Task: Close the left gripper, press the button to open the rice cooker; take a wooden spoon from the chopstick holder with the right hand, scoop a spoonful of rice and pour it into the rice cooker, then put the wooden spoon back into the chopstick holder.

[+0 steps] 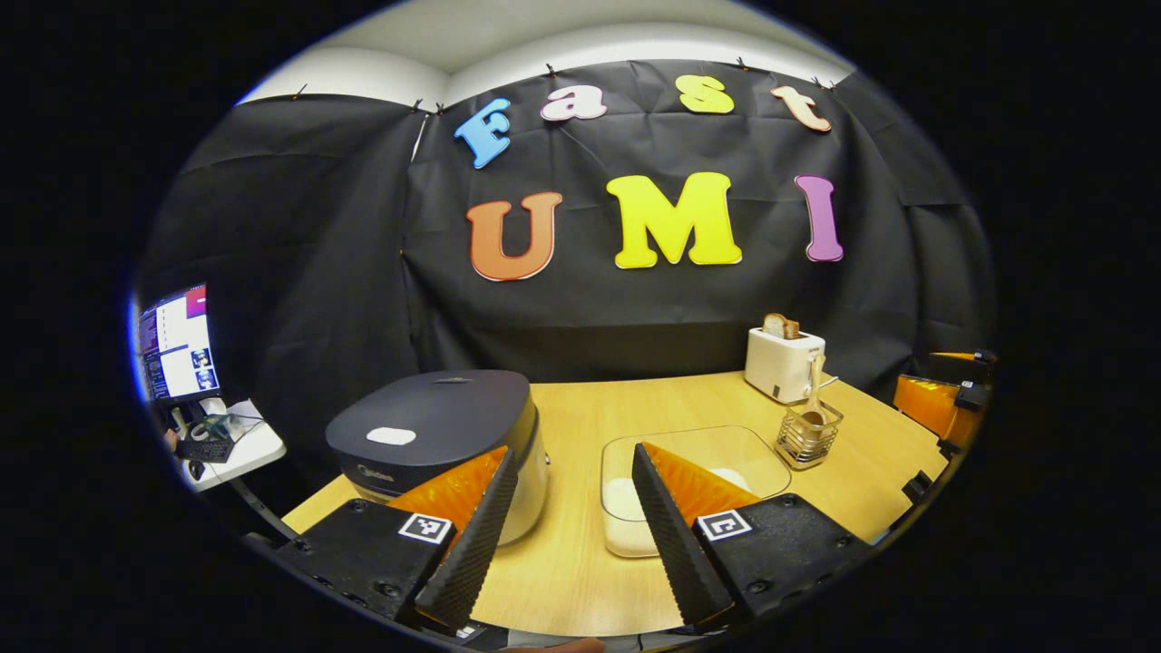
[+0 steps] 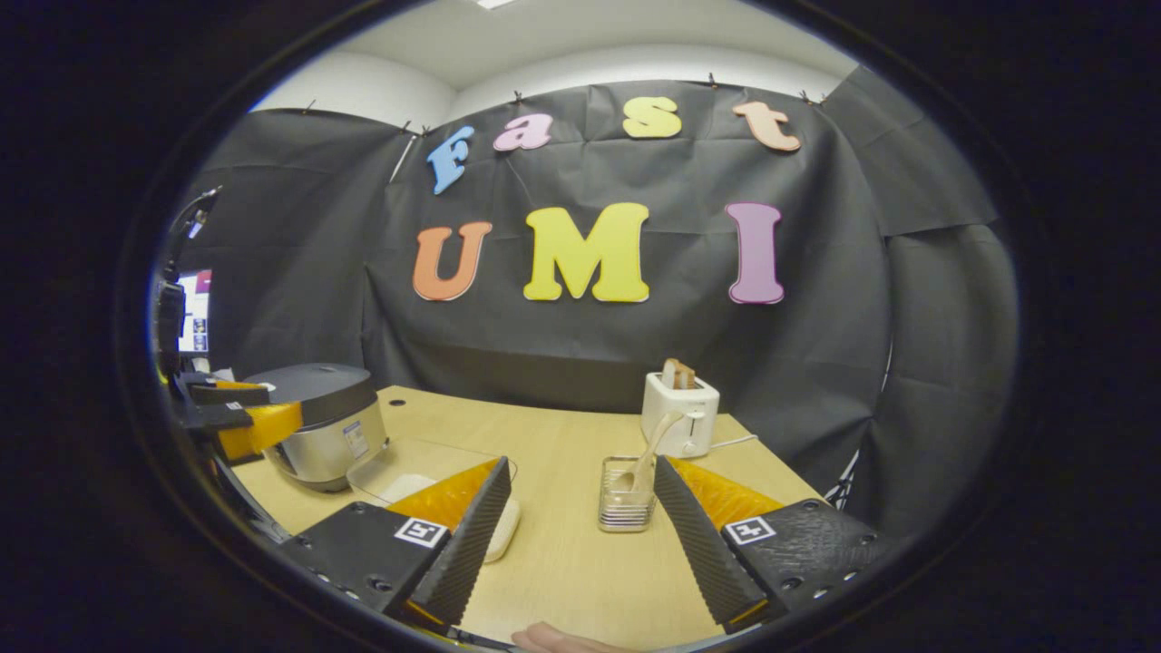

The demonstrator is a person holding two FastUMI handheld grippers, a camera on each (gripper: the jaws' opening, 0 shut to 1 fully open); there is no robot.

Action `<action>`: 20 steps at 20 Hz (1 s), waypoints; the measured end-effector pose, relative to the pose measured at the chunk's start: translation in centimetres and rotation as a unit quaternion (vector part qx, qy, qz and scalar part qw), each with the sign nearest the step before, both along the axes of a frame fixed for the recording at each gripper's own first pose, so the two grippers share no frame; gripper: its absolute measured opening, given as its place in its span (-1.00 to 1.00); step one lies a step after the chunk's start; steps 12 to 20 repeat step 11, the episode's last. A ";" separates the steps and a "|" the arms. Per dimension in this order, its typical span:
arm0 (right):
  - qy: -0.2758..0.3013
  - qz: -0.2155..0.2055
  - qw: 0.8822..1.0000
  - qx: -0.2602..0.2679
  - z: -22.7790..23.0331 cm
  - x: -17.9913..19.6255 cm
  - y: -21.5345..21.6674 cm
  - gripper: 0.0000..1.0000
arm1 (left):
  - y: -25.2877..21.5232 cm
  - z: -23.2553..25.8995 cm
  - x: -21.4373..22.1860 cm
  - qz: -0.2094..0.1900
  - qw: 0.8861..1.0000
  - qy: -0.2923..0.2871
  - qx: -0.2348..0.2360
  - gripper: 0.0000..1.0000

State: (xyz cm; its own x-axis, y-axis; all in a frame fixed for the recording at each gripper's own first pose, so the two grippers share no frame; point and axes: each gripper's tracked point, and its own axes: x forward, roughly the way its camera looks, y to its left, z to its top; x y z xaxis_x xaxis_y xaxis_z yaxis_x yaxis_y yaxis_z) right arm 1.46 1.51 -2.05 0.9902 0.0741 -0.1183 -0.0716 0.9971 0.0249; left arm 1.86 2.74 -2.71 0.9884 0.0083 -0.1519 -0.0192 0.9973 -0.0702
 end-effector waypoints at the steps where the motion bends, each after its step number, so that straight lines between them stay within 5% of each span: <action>1: 0.001 0.002 1.000 -0.002 -0.1 0.0 0.2 0.83 | -0.7 0.0 0.1 -0.004 1.000 0.000 -0.001 0.67; 20: 0.019 0.008 1.000 0.010 -1.8 -0.8 0.9 0.90 | -4.8 0.5 -0.8 -0.036 0.999 -0.035 -0.003 0.59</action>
